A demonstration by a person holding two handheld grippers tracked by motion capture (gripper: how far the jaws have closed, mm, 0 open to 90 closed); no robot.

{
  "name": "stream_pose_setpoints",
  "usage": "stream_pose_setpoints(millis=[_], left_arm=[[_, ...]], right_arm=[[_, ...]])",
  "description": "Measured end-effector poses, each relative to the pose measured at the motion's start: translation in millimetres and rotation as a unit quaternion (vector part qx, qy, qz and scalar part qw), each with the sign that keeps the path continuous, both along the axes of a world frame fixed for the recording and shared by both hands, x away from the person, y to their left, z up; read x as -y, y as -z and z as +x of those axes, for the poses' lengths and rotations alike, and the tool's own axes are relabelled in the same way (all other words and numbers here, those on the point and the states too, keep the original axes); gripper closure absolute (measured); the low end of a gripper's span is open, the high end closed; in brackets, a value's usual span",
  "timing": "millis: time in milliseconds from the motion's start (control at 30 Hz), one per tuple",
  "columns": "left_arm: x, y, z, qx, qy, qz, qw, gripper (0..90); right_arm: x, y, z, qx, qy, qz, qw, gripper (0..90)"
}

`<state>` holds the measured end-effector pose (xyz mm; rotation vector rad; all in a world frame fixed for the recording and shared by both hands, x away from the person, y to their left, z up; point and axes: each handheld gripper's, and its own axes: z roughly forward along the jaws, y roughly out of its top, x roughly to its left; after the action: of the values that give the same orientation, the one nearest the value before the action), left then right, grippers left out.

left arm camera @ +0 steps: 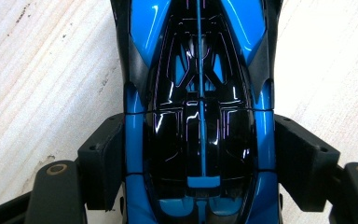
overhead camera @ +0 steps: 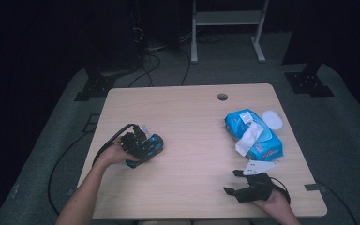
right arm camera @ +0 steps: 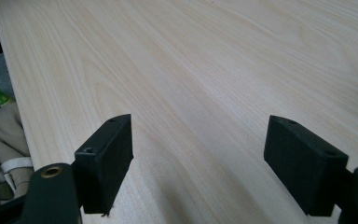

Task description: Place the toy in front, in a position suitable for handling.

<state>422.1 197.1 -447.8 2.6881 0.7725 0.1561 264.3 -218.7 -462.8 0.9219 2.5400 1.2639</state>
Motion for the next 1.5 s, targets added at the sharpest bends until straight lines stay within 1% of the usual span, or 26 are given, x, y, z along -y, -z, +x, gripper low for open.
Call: stream_pose_setpoints(millis=[400, 700, 733, 833, 867, 933, 1033, 1133, 1167, 1200, 1267, 1367, 1500], left_arm=[[-1.0, -0.4, -0.2, 0.001, 0.003, -0.001, 1.0, 26.1], [-5.2, -4.9, -0.2, 0.006, 0.002, -0.005, 1.0, 26.1], [-5.7, -5.3, -0.7, 0.006, -0.001, -0.009, 0.9999, 26.1], [-6.8, -8.0, -1.2, 0.01, 0.001, -0.012, 0.9999, 26.1], [-6.8, -9.1, -2.1, 0.012, -0.002, -0.016, 0.9998, 26.1], [-5.8, -12.5, -3.5, 0.015, 0.001, -0.022, 0.9997, 26.1], [-0.2, -18.2, -5.3, 0.022, 0.012, -0.014, 0.9996, 26.1], [7.6, -25.2, -6.9, 0.029, 0.021, -0.022, 0.9991, 26.1], [7.6, -25.2, -6.9, 0.029, 0.021, -0.022, 0.9991, 26.1], [14.0, -29.1, -8.4, 0.033, 0.027, -0.027, 0.9987, 26.1], [20.9, -31.3, -10.4, 0.037, 0.033, -0.032, 0.9982, 26.1], [35.7, -34.0, -14.1, 0.041, 0.052, -0.035, 0.9972, 26.1], [56.7, -36.6, -19.5, 0.045, 0.078, -0.038, 0.9952, 26.1]], right_arm=[[-0.2, 0.6, 0.5, -0.002, 0.0, -0.001, 1.0, 22.9], [-1.0, 1.3, 0.8, -0.002, -0.001, -0.001, 1.0, 22.8], [-1.0, 1.3, 0.8, -0.002, -0.001, -0.001, 1.0, 22.8], [-1.0, 1.3, 1.0, -0.003, 0.0, -0.001, 1.0, 22.8], [-0.9, 1.2, 1.1, -0.003, 0.0, -0.001, 1.0, 22.8], [-0.9, 1.2, 1.0, -0.003, 0.0, 0.0, 1.0, 22.8], [-0.7, 1.1, 1.3, -0.003, 0.001, 0.0, 1.0, 22.8], [-0.6, 0.6, 1.2, -0.002, 0.001, 0.001, 1.0, 22.8], [-0.3, 0.3, 1.2, -0.001, 0.001, 0.001, 1.0, 22.8], [0.1, -0.1, 1.1, -0.001, 0.002, 0.001, 1.0, 22.8], [0.9, -0.6, 1.1, 0.001, 0.003, 0.002, 1.0, 22.8], [2.5, -1.7, 0.7, 0.001, 0.006, 0.004, 1.0, 22.8], [5.0, -3.0, 0.4, 0.005, 0.007, 0.006, 0.9999, 22.8]])
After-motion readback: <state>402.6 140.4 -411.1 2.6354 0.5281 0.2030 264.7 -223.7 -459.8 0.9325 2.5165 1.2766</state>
